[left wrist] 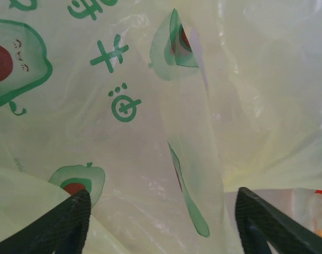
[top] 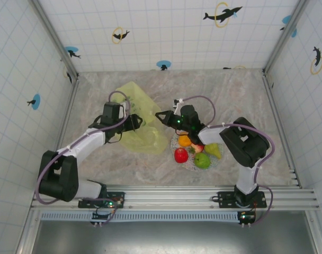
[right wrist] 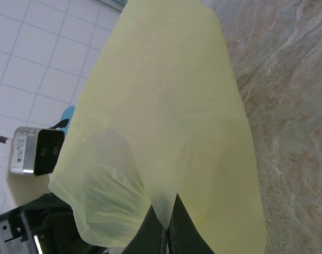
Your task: Place the fruits into the plastic bag
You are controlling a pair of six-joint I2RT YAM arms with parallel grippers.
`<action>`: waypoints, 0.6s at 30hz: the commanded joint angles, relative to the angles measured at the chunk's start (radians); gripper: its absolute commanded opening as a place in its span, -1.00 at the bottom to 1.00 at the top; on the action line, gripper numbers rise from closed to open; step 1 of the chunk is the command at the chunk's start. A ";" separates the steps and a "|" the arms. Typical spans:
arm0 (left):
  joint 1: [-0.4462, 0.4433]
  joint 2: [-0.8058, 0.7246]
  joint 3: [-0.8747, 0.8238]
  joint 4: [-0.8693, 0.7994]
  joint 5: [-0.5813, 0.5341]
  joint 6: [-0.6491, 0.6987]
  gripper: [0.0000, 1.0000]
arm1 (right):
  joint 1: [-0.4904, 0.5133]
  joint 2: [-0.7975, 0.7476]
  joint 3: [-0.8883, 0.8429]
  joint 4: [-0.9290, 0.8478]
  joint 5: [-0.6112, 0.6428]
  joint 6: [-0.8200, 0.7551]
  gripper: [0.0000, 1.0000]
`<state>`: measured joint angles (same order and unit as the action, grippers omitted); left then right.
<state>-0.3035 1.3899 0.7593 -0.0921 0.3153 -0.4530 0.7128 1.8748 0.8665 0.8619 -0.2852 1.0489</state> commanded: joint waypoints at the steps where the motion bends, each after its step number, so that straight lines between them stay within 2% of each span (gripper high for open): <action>1: -0.009 0.064 0.050 0.050 0.051 -0.020 0.33 | 0.004 0.006 -0.020 0.031 0.011 -0.018 -1.00; 6: -0.014 0.163 0.118 0.077 0.045 -0.040 0.12 | 0.005 0.003 -0.030 0.041 0.012 -0.016 -1.00; 8: -0.015 0.214 0.143 0.091 0.046 -0.047 -0.04 | 0.006 0.005 -0.027 0.041 0.015 -0.021 -1.00; 9: -0.016 0.235 0.159 0.092 0.051 -0.048 -0.15 | 0.007 0.006 -0.025 0.038 0.017 -0.026 -1.00; 14: -0.012 0.307 0.258 0.025 0.086 -0.009 -1.00 | -0.010 -0.022 -0.043 -0.029 0.085 -0.101 -1.00; 18: 0.003 0.216 0.300 -0.033 0.134 0.019 -1.00 | -0.021 -0.088 -0.098 -0.090 0.178 -0.161 -1.00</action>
<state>-0.3115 1.6814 1.0023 -0.0799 0.3943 -0.4690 0.7010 1.8519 0.8051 0.8318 -0.2054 0.9600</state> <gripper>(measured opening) 0.044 0.041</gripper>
